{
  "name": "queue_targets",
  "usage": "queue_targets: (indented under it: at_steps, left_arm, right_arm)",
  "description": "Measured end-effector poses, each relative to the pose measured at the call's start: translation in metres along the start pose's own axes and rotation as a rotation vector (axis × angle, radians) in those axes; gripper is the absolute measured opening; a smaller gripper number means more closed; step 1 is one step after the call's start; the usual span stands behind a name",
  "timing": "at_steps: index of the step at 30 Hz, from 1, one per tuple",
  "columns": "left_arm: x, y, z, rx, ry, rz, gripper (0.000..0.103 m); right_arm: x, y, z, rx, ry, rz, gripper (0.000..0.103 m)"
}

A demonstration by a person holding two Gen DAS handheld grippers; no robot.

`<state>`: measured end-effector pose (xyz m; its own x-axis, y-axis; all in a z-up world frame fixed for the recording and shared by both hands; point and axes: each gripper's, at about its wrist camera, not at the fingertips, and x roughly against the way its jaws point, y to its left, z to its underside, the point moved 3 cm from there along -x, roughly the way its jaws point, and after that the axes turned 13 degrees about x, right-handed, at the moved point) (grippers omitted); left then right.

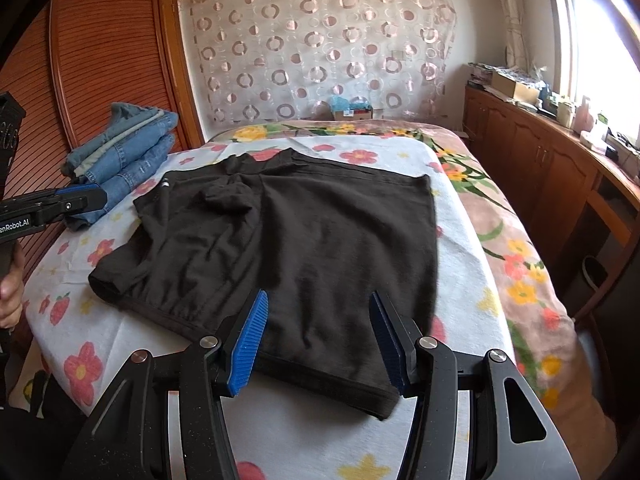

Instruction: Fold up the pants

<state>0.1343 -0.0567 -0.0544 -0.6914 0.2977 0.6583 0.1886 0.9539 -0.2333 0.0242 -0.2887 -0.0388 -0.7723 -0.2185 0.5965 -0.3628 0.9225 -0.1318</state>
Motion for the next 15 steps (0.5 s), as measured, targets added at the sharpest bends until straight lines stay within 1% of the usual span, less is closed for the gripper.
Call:
queue_targets:
  at_steps: [1,2,3,4,5,7,15]
  left_arm:
    - [-0.001,0.003,0.001,-0.001,0.001,-0.011,0.046]
    - [-0.003,0.008,0.003,0.001,0.004,-0.024,0.057]
    - [-0.004,0.011,0.004,0.004,0.007,-0.026,0.072]
    - [-0.006,0.015,0.007,0.01,0.009,-0.024,0.078]
    - [-0.006,0.019,0.009,0.016,0.01,-0.026,0.08]
    - [-0.01,0.025,0.016,0.016,0.027,-0.041,0.08]
    - [-0.007,0.043,0.029,0.044,0.023,-0.071,0.08]
  right_arm:
    - [-0.002,0.002,-0.002,0.004,-0.002,-0.006,0.055]
    - [-0.003,0.005,-0.003,0.006,-0.004,-0.01,0.055]
    - [-0.005,0.008,-0.005,0.012,-0.006,-0.017,0.055]
    - [-0.006,0.011,-0.006,0.015,-0.009,-0.023,0.055]
    - [-0.009,0.015,-0.008,0.021,-0.013,-0.033,0.055]
    - [-0.011,0.023,-0.011,0.027,-0.022,-0.053,0.055]
    - [-0.03,0.052,-0.024,0.061,-0.044,-0.15,0.055]
